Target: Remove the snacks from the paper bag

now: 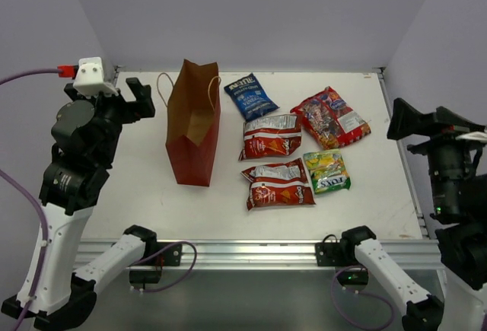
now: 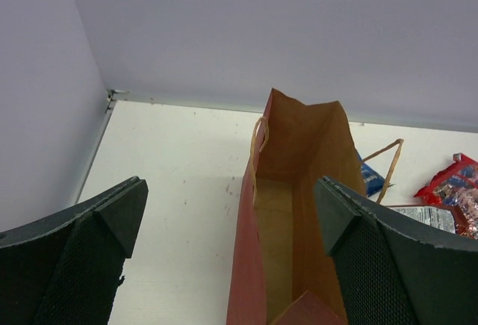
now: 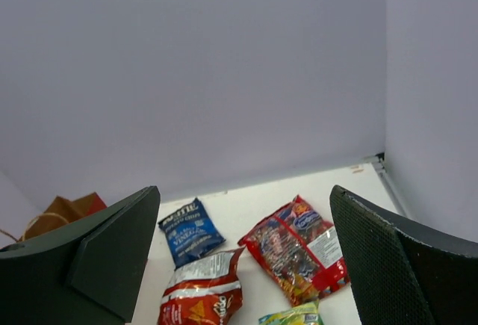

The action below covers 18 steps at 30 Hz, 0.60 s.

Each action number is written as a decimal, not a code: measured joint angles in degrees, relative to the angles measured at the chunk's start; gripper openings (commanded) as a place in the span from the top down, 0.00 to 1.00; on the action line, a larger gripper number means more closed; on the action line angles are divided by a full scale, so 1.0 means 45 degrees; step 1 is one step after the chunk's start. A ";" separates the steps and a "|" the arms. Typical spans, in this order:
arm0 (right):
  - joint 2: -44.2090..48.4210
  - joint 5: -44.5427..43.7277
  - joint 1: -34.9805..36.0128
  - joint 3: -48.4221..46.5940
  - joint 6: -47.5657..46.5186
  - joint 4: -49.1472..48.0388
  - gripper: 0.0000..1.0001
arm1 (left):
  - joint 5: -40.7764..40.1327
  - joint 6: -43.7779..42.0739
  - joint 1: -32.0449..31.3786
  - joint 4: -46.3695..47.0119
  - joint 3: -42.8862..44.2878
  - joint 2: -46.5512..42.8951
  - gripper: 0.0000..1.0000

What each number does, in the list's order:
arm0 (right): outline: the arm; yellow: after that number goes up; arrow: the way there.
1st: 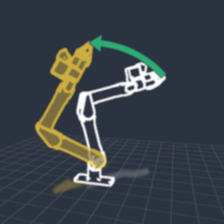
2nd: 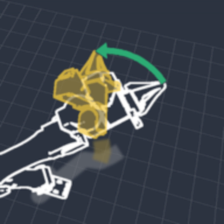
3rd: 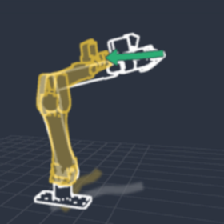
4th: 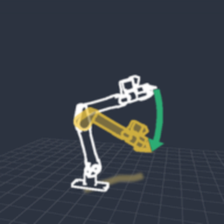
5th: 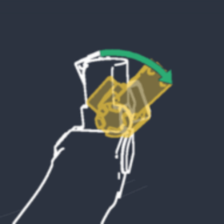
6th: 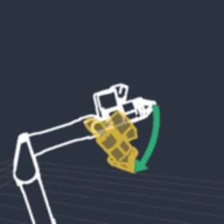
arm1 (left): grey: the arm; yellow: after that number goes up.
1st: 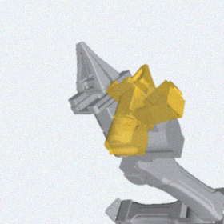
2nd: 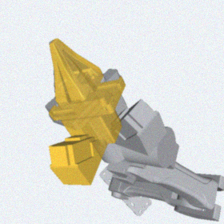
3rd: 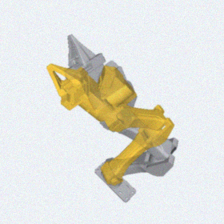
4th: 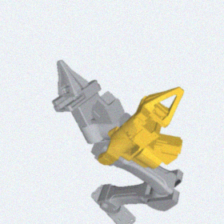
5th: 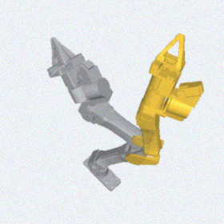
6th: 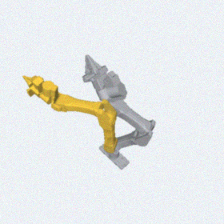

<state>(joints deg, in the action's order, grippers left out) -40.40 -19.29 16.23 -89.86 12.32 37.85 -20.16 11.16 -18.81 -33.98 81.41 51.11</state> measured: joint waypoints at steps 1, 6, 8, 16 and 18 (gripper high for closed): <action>0.0282 -0.0102 0.0000 0.0044 -0.0180 -0.0107 0.01 | 0.0005 -0.0117 0.0000 0.0000 0.0010 -0.0189 0.00; 0.1710 -0.0340 0.0000 0.0947 -0.1098 -0.0763 0.01 | 0.0053 -0.0758 0.0000 -0.0010 0.0010 -0.1069 0.00; 0.2055 -0.0461 0.0000 0.1302 -0.1404 -0.0879 0.01 | 0.0049 -0.0942 -0.0005 0.0000 0.0010 -0.1399 0.00; 0.2769 -0.0811 0.0000 0.1763 -0.2293 -0.1297 0.01 | -0.0384 -0.1593 -0.0121 0.0015 0.0010 -0.2395 0.00; 0.2900 -0.0840 0.0000 0.1763 -0.2540 -0.1418 0.01 | -0.0583 -0.1739 -0.0175 0.0019 0.0034 -0.2560 0.00</action>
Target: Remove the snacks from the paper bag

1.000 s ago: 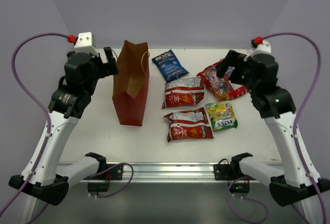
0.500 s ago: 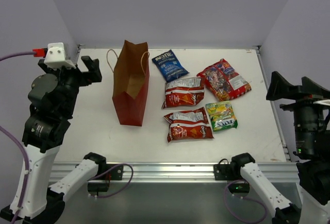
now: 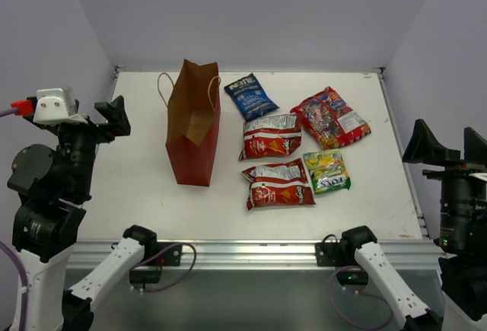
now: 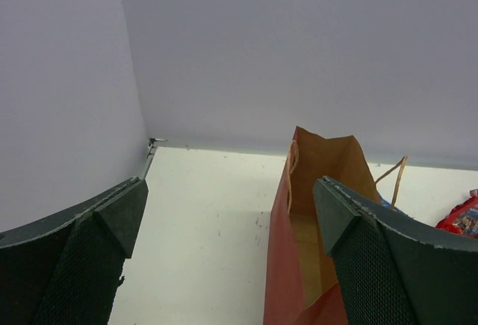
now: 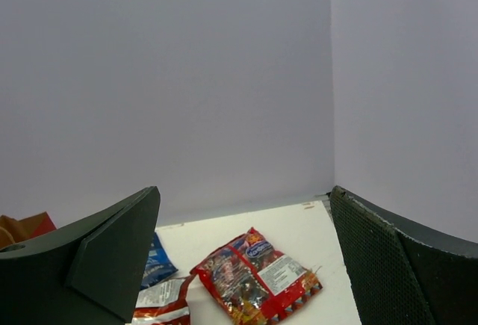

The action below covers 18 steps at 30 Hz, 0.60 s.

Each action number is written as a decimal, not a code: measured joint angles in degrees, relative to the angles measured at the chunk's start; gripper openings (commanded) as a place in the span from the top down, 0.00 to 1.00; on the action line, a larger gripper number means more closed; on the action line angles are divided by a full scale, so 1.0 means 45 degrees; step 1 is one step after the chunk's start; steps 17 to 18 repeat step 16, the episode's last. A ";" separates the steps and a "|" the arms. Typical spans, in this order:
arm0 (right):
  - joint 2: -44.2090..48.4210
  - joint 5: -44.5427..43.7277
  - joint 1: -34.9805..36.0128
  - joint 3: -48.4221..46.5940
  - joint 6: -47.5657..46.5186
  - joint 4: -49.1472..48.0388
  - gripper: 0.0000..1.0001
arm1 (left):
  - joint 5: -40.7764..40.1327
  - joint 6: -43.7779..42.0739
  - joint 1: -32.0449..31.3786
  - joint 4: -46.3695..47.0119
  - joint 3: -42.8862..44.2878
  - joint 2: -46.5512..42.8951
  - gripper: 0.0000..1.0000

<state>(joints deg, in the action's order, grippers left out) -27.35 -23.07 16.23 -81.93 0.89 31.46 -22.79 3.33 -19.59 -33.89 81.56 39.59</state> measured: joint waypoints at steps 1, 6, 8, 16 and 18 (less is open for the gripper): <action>0.0039 -0.0005 0.0000 0.0000 -0.0102 -0.0039 0.01 | -0.0053 -0.0024 -0.0015 0.0005 0.0005 -0.0058 0.00; 0.0121 0.0000 0.0000 0.0034 -0.0355 -0.0272 0.01 | -0.0321 -0.0214 -0.0083 0.0024 0.0073 -0.0175 0.00; 0.0121 0.0005 0.0000 0.0102 -0.0418 -0.0359 0.01 | -0.0325 -0.0228 -0.0087 0.0029 0.0073 -0.0170 0.00; 0.0117 0.0029 0.0000 0.0112 -0.0597 -0.0612 0.01 | -0.0325 -0.0223 -0.0097 0.0083 0.0073 -0.0083 0.00; 0.0117 0.0029 0.0000 0.0112 -0.0597 -0.0612 0.01 | -0.0325 -0.0223 -0.0097 0.0083 0.0073 -0.0083 0.00</action>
